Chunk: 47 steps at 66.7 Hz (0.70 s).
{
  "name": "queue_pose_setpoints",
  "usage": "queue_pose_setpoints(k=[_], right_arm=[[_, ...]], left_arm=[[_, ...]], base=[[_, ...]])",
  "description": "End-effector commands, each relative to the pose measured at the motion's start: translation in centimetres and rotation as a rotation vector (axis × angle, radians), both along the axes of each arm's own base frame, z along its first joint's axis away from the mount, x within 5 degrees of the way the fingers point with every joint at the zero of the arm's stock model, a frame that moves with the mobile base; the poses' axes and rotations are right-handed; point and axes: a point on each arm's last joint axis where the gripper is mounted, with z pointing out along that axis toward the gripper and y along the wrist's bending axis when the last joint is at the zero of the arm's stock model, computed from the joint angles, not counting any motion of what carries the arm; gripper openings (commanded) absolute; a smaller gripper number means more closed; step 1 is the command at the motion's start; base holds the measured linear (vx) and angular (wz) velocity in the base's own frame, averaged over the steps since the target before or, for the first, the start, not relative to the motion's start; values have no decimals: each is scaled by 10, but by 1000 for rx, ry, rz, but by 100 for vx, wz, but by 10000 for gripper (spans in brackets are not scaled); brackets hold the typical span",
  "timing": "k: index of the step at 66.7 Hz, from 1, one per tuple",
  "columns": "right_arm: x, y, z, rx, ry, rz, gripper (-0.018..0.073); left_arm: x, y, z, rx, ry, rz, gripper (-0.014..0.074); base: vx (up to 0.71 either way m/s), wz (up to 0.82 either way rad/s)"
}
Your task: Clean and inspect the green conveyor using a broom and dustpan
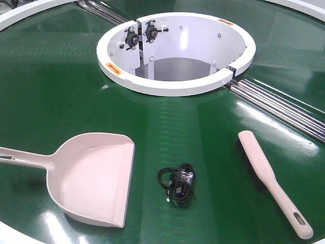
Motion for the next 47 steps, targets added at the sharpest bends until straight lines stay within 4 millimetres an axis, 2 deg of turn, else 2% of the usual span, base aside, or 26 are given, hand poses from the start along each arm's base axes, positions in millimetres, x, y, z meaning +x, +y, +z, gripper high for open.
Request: queue_pose_setpoints(k=[1,11,24,30,35,41,47], right_arm=[[-1,0,1,-14,-73,-2,-10],[-1,0,1,-14,-73,-2,-10],[-1,0,1,-14,-73,-2,-10],[-1,0,1,-14,-73,-2,-10],[-1,0,1,-14,-73,-2,-10],[-1,0,1,-14,-73,-2,-10],[-1,0,1,-14,-73,-2,-10]], left_arm=[[0,0,2,-21,-113,-6,-7],[-5,1,30,-74,-325,-4,-7],[-16,2,94,-204,-376,-31,-7],[-12,1,118,-184,-306,-28,-7],[-1,-1,132,-125,-179,-18,-7],[19,-3,139,-54,13,-13,-7],[38,-5,136,-13,183,-15,-7]], base=[[0,0],[0,0],[0,0],[0,0],[0,0],[0,0],[0,0]])
